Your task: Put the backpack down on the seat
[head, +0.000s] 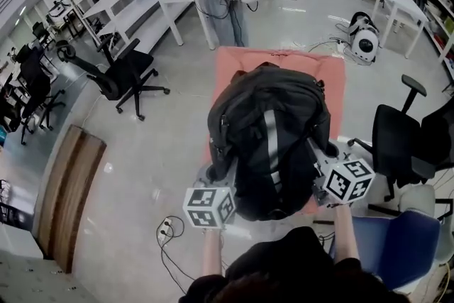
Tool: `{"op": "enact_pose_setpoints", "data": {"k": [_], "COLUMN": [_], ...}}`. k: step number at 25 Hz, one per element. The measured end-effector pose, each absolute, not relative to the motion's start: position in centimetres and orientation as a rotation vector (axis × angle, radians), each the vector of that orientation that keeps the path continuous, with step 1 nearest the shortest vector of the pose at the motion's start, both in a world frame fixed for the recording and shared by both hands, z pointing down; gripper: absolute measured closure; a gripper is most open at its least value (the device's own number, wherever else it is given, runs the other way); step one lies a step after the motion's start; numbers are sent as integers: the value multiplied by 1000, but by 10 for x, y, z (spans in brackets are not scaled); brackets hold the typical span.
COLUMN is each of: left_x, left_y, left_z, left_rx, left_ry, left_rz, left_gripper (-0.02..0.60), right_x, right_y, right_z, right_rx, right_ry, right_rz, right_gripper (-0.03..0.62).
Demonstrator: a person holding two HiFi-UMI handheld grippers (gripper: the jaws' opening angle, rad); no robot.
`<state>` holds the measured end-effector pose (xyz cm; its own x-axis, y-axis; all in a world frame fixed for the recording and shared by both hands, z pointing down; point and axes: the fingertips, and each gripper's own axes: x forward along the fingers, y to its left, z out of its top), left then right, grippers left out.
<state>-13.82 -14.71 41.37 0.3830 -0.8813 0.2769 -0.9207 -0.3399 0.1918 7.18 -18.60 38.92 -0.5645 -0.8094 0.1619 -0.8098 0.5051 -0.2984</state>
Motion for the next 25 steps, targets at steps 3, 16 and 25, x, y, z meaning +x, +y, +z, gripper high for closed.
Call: {"op": "enact_pose_setpoints", "data": {"k": [3, 16, 25], "left_x": [-134, -142, -145], "left_y": [-175, -268, -325], "left_z": [423, 471, 523], "left_rx": [2315, 2210, 2163], "left_ry": [-1581, -1544, -1452], "left_rz": [184, 253, 335], "left_gripper": [485, 486, 486], "right_x": [76, 63, 60], "right_y": [-215, -316, -365], "right_z": [397, 448, 505], "right_rx": [1450, 1357, 1381], "right_ry": [-2722, -2637, -2538], "right_rz": [559, 652, 773], "right_gripper": [548, 548, 548]}}
